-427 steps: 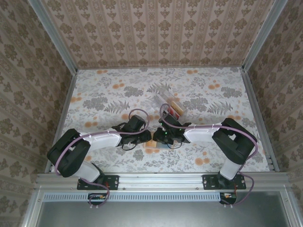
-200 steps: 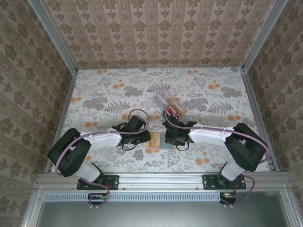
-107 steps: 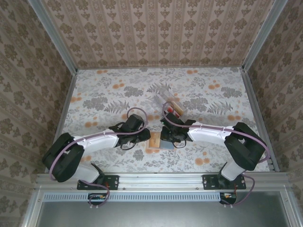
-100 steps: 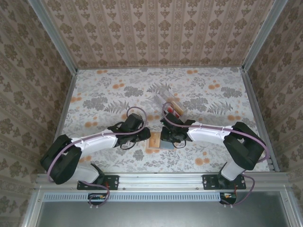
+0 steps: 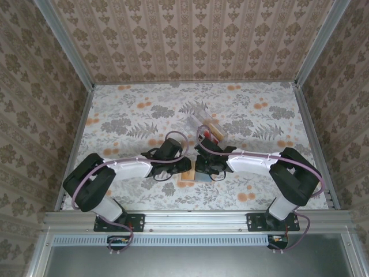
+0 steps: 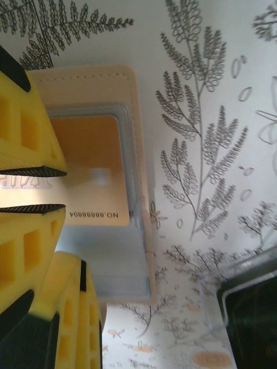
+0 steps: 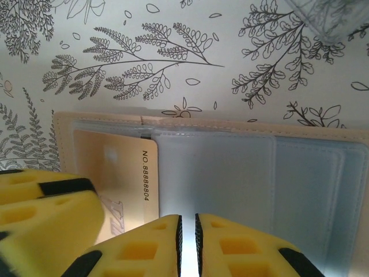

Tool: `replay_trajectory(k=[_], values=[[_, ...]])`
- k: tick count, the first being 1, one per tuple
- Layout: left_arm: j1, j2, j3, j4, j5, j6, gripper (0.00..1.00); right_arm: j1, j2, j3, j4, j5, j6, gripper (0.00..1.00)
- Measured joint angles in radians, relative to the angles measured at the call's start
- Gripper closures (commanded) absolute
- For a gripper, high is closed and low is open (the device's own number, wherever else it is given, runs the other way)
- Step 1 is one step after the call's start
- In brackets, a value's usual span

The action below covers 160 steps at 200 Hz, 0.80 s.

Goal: Put the credit cards into the card holder

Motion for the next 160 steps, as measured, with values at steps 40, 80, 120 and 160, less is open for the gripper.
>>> replay_trajectory(k=[40, 80, 120, 160], values=[[0.0, 0.018, 0.0, 0.014, -0.004, -0.019, 0.79, -0.001, 0.018, -0.011, -0.006, 0.005, 0.003, 0.85], [0.0, 0.017, -0.004, 0.016, -0.016, -0.033, 0.79, -0.004, -0.002, -0.032, -0.023, 0.02, 0.004, 0.83], [0.0, 0.016, -0.007, 0.019, -0.023, -0.034, 0.79, -0.004, -0.037, -0.035, -0.105, 0.073, 0.003, 0.83], [0.0, 0.012, -0.007, 0.016, -0.027, -0.033, 0.79, -0.004, -0.049, -0.03, -0.13, 0.084, -0.005, 0.82]])
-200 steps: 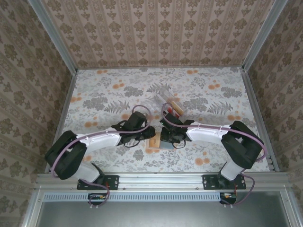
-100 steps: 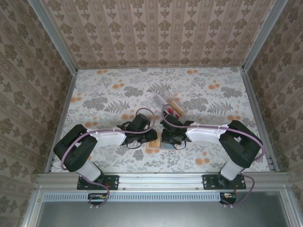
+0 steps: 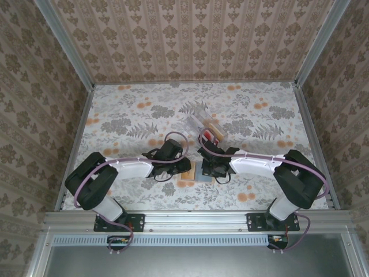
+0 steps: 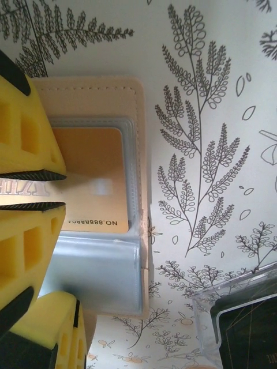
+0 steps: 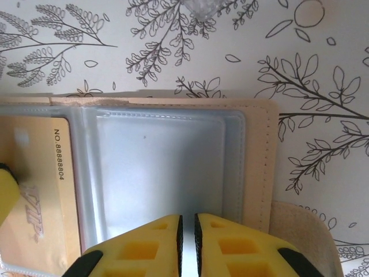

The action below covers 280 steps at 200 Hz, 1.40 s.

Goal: Put the credit cards into the card holder

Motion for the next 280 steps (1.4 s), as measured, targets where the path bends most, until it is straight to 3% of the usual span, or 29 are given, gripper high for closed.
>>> replay_trajectory(k=[50, 98, 166, 226, 280], values=[[0.0, -0.009, 0.0, -0.018, -0.014, 0.0, 0.78, 0.0, -0.021, 0.028, 0.079, -0.074, -0.026, 0.82], [0.0, -0.012, 0.0, -0.026, -0.023, 0.0, 0.78, 0.0, 0.085, 0.06, 0.182, -0.161, -0.025, 0.82], [0.0, -0.02, -0.001, -0.034, -0.037, 0.0, 0.78, -0.002, 0.092, 0.036, 0.133, -0.119, -0.023, 0.8], [0.0, -0.029, 0.001, -0.055, -0.037, 0.018, 0.76, -0.015, -0.014, 0.058, 0.04, -0.077, -0.075, 0.73], [0.0, -0.092, 0.034, -0.132, -0.055, 0.05, 0.67, -0.181, -0.115, 0.258, -0.151, 0.02, -0.291, 0.65]])
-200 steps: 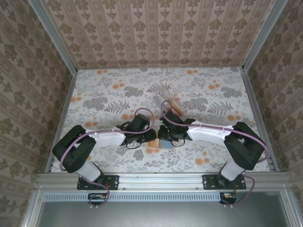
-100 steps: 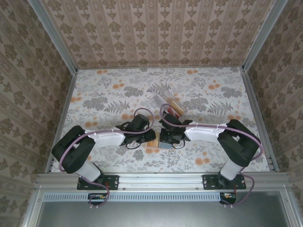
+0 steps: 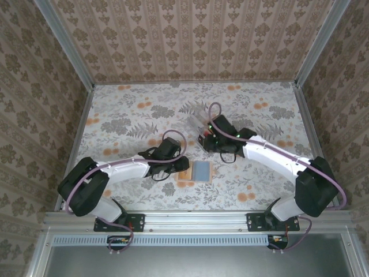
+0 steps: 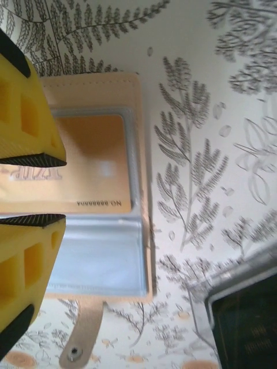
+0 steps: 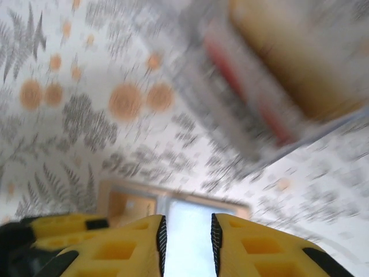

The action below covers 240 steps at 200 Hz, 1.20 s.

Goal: Put the credit cards into the card holder

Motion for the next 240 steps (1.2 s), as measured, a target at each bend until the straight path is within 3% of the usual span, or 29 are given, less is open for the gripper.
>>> replay_trajectory(k=[14, 47, 102, 134, 240], values=[[0.0, -0.014, 0.018, -0.009, -0.01, 0.004, 0.66, -0.036, 0.002, 0.042, -0.045, 0.028, -0.06, 0.6], [0.0, -0.04, 0.025, -0.022, -0.051, 0.003, 0.63, -0.051, 0.07, 0.16, -0.123, 0.028, -0.188, 0.6], [0.039, -0.123, -0.013, -0.03, -0.128, -0.026, 0.55, 0.032, 0.309, 0.319, -0.207, 0.115, -0.332, 0.64], [0.081, -0.205, -0.082, -0.031, -0.164, -0.063, 0.52, 0.094, 0.407, 0.389, -0.246, 0.23, -0.374, 0.61], [0.158, -0.341, -0.18, -0.075, -0.2, -0.107, 0.48, 0.103, 0.564, 0.482, -0.303, 0.355, -0.415, 0.6]])
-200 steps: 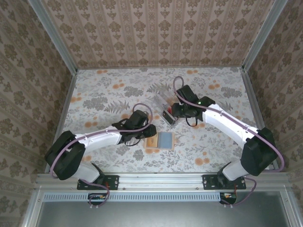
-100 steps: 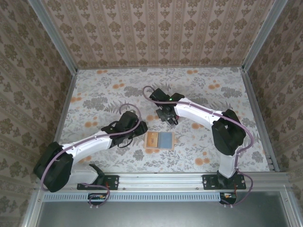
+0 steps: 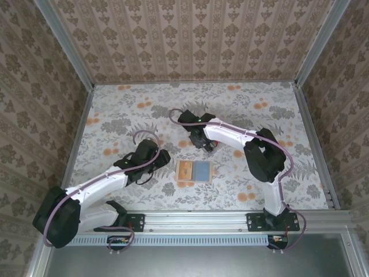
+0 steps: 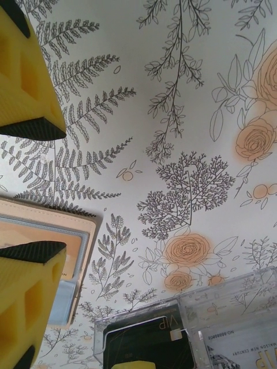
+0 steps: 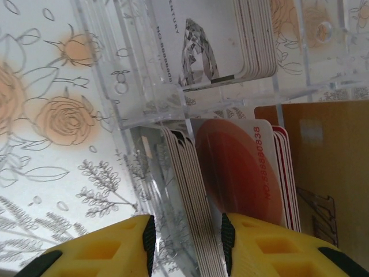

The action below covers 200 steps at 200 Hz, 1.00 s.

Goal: Put the credit cards into the card holder

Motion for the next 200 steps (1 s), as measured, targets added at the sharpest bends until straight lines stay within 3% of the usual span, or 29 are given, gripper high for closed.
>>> replay_trajectory(k=[92, 200], values=[[0.007, -0.014, -0.01, -0.006, -0.007, -0.007, 0.46, 0.091, 0.111, 0.043, -0.024, 0.284, -0.054, 0.59], [0.013, -0.025, -0.024, -0.011, -0.008, -0.007, 0.45, 0.105, 0.136, 0.04, -0.02, 0.446, -0.059, 0.62]])
